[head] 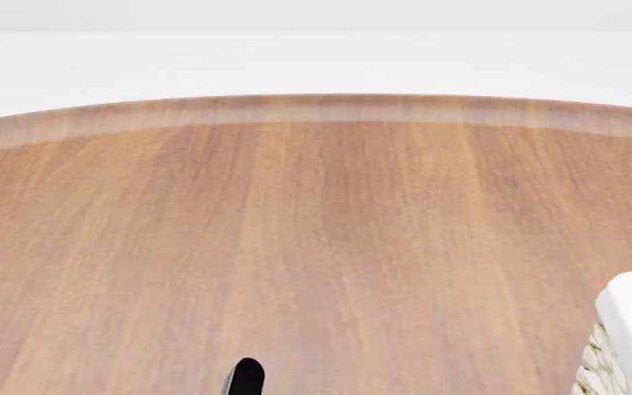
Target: Pick the milk and place it in the basket.
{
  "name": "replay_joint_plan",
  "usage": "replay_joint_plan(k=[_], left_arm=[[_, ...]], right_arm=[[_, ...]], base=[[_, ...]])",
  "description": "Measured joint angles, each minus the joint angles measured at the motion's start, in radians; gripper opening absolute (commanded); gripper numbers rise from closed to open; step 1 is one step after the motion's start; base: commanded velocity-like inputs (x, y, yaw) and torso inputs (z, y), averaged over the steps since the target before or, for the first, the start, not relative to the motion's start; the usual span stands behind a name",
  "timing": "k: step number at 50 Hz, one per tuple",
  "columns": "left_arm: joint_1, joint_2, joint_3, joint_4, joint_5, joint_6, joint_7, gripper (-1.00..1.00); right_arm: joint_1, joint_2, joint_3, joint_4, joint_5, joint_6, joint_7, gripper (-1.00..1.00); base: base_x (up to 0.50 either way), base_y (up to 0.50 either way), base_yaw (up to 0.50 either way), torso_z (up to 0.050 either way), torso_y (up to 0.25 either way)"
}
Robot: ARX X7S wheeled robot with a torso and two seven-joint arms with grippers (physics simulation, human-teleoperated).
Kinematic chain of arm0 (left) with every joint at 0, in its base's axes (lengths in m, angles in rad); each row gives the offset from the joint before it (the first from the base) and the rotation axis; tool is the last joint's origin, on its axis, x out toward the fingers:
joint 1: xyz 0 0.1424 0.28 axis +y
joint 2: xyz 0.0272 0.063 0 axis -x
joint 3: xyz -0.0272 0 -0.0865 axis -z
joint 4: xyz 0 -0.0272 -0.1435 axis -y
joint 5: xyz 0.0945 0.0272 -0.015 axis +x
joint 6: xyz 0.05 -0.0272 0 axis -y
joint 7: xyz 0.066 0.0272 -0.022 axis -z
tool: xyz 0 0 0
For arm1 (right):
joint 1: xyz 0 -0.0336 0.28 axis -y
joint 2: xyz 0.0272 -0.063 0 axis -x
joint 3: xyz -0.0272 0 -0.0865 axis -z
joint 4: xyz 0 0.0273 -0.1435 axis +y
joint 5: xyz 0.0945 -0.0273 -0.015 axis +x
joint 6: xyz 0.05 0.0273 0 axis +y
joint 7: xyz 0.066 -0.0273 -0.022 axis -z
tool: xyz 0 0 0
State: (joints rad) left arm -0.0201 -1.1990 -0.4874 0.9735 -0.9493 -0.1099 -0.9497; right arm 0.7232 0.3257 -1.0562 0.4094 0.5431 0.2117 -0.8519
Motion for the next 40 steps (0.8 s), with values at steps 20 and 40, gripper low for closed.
replay_joint_plan(k=[20,40], left_arm=[[0.006,0.011,0.000,0.002,0.006,0.000,0.004,1.00],[0.001,0.008,0.004,0.003,0.004,0.002,0.000,1.00]], right_arm=[[0.023,-0.088,-0.025,0.179,-0.015,-0.069,-0.088,-1.00],[0.022,-0.097,-0.019,0.215,-0.006,-0.091,-0.089,-1.00]], base=[[0.00,0.00,0.00,0.000,0.000],[0.00,0.00,0.00,0.000,0.000]])
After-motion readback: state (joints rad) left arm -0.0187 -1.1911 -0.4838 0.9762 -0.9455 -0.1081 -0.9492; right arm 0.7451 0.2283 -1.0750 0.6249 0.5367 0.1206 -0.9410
